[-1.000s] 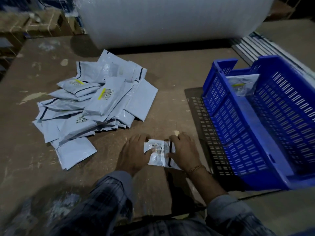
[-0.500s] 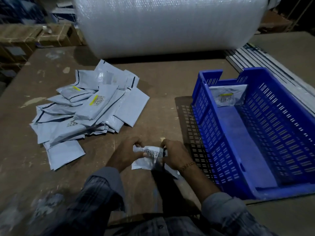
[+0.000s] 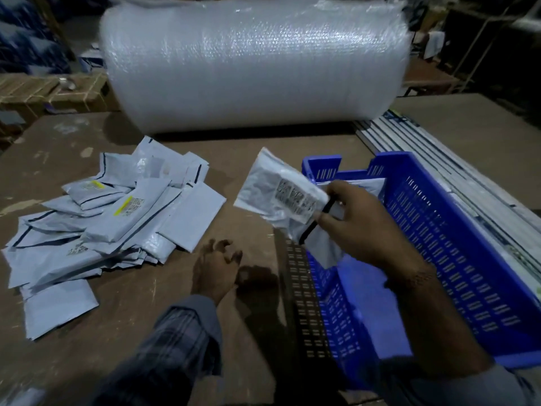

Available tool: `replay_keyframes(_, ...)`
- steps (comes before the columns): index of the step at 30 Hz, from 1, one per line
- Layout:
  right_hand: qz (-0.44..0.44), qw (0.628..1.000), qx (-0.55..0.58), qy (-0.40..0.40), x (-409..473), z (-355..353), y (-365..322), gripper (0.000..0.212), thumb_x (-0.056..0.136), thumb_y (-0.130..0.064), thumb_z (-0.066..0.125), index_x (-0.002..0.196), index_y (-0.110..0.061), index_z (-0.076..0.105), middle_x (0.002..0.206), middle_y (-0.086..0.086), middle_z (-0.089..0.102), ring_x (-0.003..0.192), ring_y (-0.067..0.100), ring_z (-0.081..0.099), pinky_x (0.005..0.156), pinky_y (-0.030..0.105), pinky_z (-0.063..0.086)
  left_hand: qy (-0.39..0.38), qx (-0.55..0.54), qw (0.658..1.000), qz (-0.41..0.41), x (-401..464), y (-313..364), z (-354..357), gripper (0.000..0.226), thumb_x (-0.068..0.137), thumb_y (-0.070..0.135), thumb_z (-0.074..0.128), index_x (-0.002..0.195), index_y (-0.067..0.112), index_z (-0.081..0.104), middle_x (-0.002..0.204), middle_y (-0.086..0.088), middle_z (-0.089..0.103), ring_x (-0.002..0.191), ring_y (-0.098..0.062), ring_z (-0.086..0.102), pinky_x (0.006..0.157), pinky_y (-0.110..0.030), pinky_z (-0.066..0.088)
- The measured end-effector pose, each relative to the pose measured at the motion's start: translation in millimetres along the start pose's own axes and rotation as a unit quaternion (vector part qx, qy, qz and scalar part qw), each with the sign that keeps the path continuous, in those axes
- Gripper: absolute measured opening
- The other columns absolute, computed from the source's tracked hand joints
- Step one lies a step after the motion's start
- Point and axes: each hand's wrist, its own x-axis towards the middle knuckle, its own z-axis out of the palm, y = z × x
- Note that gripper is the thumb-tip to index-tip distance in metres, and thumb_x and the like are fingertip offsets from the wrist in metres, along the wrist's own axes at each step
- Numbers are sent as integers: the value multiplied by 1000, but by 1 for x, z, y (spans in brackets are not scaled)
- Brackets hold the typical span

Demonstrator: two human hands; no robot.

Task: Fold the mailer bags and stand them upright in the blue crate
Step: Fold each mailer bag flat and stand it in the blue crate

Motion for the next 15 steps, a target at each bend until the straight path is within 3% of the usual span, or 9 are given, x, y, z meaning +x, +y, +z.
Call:
replay_keyframes(2, 8, 999, -7, 46, 5, -25, 17, 15, 94, -26, 73, 104, -21, 63, 98, -5, 67, 87, 14, 65, 66, 38, 56, -13, 42, 997, -70, -15, 38, 3, 74, 91, 74, 55, 151, 33, 44, 162, -10, 35, 149, -34, 35, 120, -54, 35)
replay_keyframes(3, 12, 998, -16, 64, 8, -36, 27, 15, 93, -26, 74, 102, -20, 63, 93, -6, 66, 83, 13, 64, 62, 35, 53, -25, 53, 993, -102, -21, 54, 4, 87, 91, 70, 60, 160, 25, 32, 170, -9, 19, 158, -33, 17, 126, -54, 23)
replay_keyframes(5, 24, 995, -39, 88, 14, -56, 48, 16, 91, -23, 76, 101, -18, 64, 91, -4, 65, 81, 16, 62, 60, 31, 47, -60, 53, 985, -155, -25, 66, 11, 112, 86, 74, 63, 166, 18, 10, 176, -9, -6, 162, -29, -9, 129, -54, 6)
replay_keyframes(7, 42, 992, -70, 99, 23, -69, 74, 17, 90, -18, 76, 102, -15, 65, 92, -1, 65, 84, 22, 59, 61, 31, 43, -101, 33, 981, -164, -23, 61, 21, 134, 74, 86, 63, 167, 17, -3, 174, -12, -17, 160, -31, -17, 129, -56, 0)
replay_keyframes(10, 74, 984, -120, 105, 47, -76, 118, 11, 90, -11, 71, 99, -11, 65, 88, 3, 63, 82, 26, 57, 62, 32, 41, -132, 91, 973, -167, -15, 52, 29, 140, 74, 91, 61, 163, 22, -23, 169, -13, -34, 156, -34, -28, 126, -60, -8)
replay_keyframes(12, 80, 979, -162, 95, 66, -71, 151, 10, 89, -6, 67, 98, -10, 65, 86, 8, 64, 83, 35, 60, 67, 37, 45, -165, 91, 966, -179, -12, 53, 30, 144, 77, 89, 61, 156, 22, -38, 167, -13, -36, 157, -39, -26, 126, -60, -10)
replay_keyframes(15, 78, 967, -238, 47, 95, -57, 194, 21, 83, -5, 73, 99, -16, 64, 89, 13, 70, 85, 42, 63, 69, 44, 46, -208, 27, 961, -182, -13, 62, 30, 136, 89, 75, 63, 153, 17, -42, 175, -12, -2, 159, -37, 14, 128, -47, 14)
